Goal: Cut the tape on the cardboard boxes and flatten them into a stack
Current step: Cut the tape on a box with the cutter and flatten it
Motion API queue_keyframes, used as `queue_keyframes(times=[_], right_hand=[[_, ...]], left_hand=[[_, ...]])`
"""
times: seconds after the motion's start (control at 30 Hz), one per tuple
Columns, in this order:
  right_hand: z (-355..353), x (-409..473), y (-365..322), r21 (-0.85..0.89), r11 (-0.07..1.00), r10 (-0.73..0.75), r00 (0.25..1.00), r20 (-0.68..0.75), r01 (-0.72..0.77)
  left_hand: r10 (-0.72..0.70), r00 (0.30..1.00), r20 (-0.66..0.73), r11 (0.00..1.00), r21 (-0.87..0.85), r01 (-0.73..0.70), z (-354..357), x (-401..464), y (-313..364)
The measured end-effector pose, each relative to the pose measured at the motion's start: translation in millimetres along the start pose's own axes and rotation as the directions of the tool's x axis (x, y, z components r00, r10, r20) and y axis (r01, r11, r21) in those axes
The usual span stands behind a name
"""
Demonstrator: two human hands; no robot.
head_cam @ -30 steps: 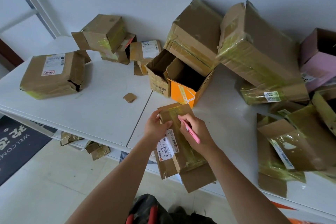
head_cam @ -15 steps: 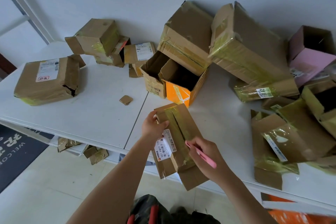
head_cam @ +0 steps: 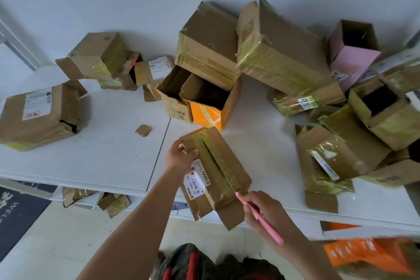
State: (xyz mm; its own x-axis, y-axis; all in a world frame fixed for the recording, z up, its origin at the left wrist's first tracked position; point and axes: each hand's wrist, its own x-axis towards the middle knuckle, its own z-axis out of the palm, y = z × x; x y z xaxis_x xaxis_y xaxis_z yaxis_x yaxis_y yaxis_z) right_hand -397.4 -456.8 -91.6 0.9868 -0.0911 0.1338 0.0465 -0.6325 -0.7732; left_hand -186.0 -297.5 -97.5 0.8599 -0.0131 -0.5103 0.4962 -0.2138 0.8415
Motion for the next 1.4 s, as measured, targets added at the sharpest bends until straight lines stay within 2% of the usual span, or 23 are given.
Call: queue_keyframes(times=[0.13, 0.27, 0.33, 0.47, 0.6, 0.7, 0.8, 0.83, 0.9, 0.97, 1.0, 1.03, 1.1, 1.17, 1.27, 1.4], right_hand=[[-7, -4, -8, 0.117, 0.991, 0.067, 0.997, -0.023, -0.064], [-16, -12, -16, 0.333, 0.937, 0.195, 0.95, -0.243, -0.108], [-26, -11, -17, 0.436, 0.891, 0.274, 0.915, -0.295, -0.127], [-40, -5, -14, 0.451, 0.883, 0.311, 0.883, -0.353, -0.13], [-43, -5, -14, 0.426, 0.894, 0.308, 0.877, -0.369, -0.135], [-41, -5, -10, 0.444, 0.886, 0.319, 0.868, -0.38, -0.132], [-41, -1, -3, 0.536, 0.833, 0.389, 0.835, -0.39, -0.137], [-42, 2, -2, 0.565, 0.813, 0.417, 0.82, -0.393, -0.143], [-45, 10, 3, 0.571, 0.808, 0.435, 0.801, -0.411, -0.146], [-49, 20, 9, 0.565, 0.817, 0.419, 0.794, -0.441, -0.117], [-51, 26, 11, 0.573, 0.814, 0.412, 0.791, -0.453, -0.096], [-52, 31, 12, 0.581, 0.809, 0.412, 0.788, -0.458, -0.085], [-53, 37, 13, 0.595, 0.798, 0.427, 0.784, -0.452, -0.092], [-50, 39, 15, 0.611, 0.785, 0.44, 0.785, -0.436, -0.101], [-43, 36, 17, 0.657, 0.747, 0.458, 0.795, -0.398, -0.102], [-42, 39, 23, 0.772, 0.632, 0.538, 0.759, -0.368, -0.073]], left_hand=[[0.009, 1.0, -0.012, 1.0, 0.007, -0.009, 0, 0, 0], [0.066, 0.997, -0.05, 0.994, 0.091, -0.061, 3, -2, -1], [0.108, 0.991, -0.077, 0.98, 0.174, -0.094, 5, -4, -1], [0.15, 0.98, -0.135, 0.939, 0.33, -0.098, 7, -7, -5], [0.133, 0.971, -0.198, 0.921, 0.387, -0.047, 6, -8, -10], [0.145, 0.958, -0.248, 0.929, 0.367, -0.045, 3, -14, -11], [0.234, 0.944, -0.234, 0.846, 0.528, -0.078, 2, -27, -15], [0.328, 0.923, -0.203, 0.771, 0.622, -0.137, 3, -32, -15], [0.552, 0.832, -0.059, 0.559, 0.766, -0.317, 5, -36, -12], [0.616, 0.759, 0.212, 0.324, 0.81, -0.489, 10, -34, -5], [0.597, 0.73, 0.333, 0.257, 0.782, -0.567, 13, -32, -3], [0.562, 0.71, 0.424, 0.243, 0.736, -0.632, 16, -30, -3], [0.497, 0.699, 0.514, 0.289, 0.662, -0.692, 18, -26, -7], [0.436, 0.716, 0.545, 0.285, 0.671, -0.685, 18, -21, -14], [0.379, 0.72, 0.581, 0.213, 0.703, -0.679, 18, -14, -17], [0.351, 0.731, 0.586, 0.126, 0.744, -0.656, 20, -9, -16]])
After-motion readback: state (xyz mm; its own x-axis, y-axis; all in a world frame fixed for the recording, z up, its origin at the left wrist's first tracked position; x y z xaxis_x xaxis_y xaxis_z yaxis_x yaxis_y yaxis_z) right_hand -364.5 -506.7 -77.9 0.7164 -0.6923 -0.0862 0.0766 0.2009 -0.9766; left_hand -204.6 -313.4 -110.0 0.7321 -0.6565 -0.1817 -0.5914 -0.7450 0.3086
